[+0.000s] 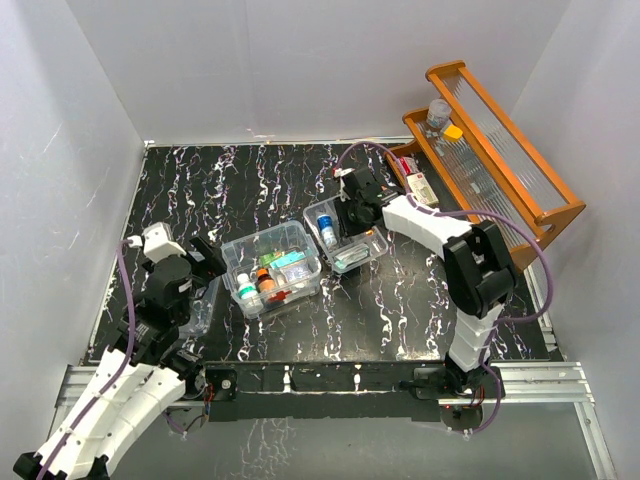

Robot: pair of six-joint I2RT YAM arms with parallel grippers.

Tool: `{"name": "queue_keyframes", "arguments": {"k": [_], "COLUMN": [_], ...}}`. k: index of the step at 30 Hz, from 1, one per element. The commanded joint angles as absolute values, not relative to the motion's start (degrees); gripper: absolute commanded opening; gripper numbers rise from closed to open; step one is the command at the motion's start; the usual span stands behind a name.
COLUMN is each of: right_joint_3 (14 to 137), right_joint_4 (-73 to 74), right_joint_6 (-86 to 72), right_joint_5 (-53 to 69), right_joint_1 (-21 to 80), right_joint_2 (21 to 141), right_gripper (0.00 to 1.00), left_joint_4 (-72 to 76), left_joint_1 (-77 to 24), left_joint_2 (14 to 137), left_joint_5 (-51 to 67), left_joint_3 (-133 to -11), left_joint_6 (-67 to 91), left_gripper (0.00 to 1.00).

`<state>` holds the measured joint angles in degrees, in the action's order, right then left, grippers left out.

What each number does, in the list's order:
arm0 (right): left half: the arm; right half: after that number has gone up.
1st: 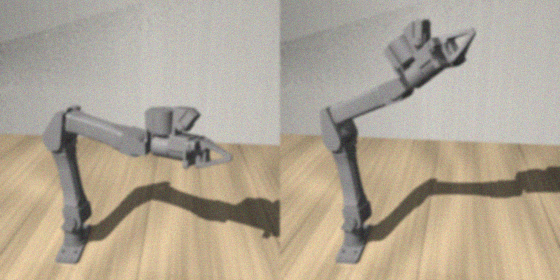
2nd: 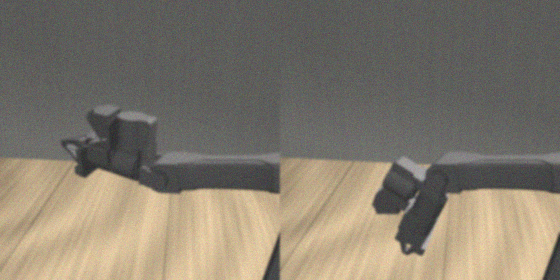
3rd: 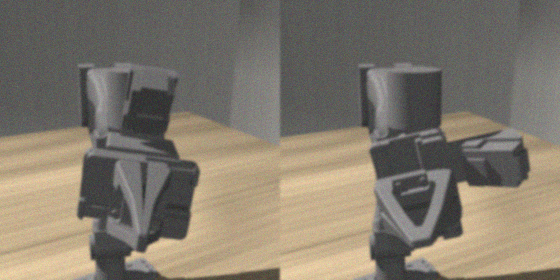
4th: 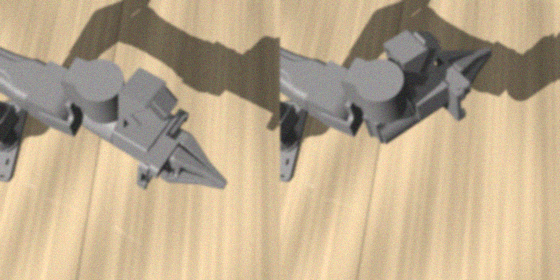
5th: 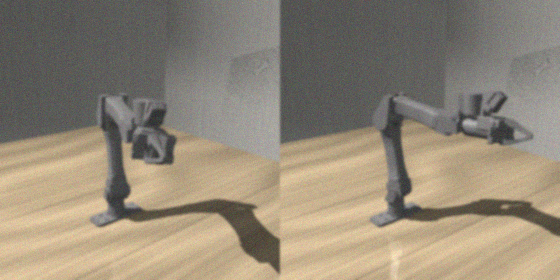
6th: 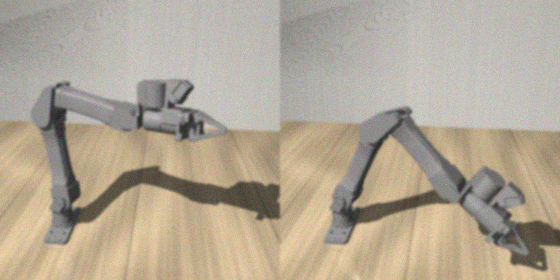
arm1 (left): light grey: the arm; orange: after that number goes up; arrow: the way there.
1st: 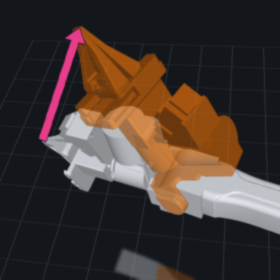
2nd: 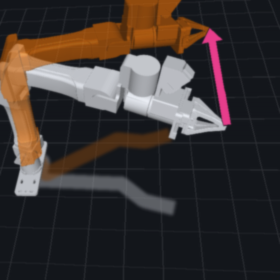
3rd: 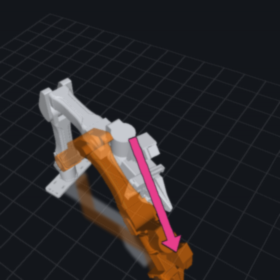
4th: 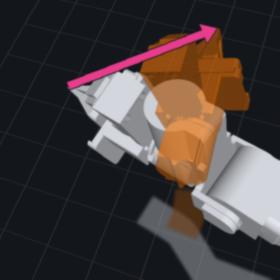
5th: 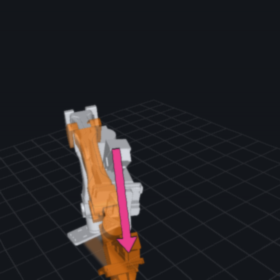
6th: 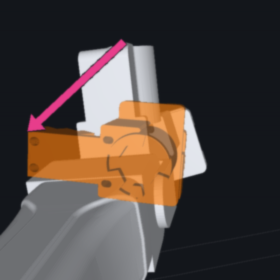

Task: Organize the medicine kit

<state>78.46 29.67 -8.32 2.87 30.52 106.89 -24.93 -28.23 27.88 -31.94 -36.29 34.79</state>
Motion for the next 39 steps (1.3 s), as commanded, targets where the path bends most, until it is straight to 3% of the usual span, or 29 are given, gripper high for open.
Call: {"name": "queue_keyframes", "arguments": {"k": [1,15,25,39], "right_joint_3": [77.2,76.3,78.3,87.3], "right_joint_4": [30.2,36.0,37.8,42.0], "right_joint_6": [-10.0,-9.2,-9.9,-6.0], "right_joint_5": [2.2,1.8,3.0,9.7], "right_joint_1": [30.6,30.6,30.5,30.6], "right_joint_2": [100.7,91.4,89.7,90.3], "right_gripper": [0.00,0.00,0.00,0.00], "left_joint_4": [-26.8,-30.7,-23.7,-21.0], "left_joint_1": [-28.2,-28.1,-28.0,-28.0], "left_joint_2": [28.8,49.1,53.9,62.0], "left_joint_5": [-30.0,-22.7,-14.1,0.0], "left_joint_3": [-36.6,-39.9,-40.7,-47.3], "left_joint_6": [38.2,43.3,33.1,18.5], "left_gripper": [0.80,0.74,0.43,0.41]}}
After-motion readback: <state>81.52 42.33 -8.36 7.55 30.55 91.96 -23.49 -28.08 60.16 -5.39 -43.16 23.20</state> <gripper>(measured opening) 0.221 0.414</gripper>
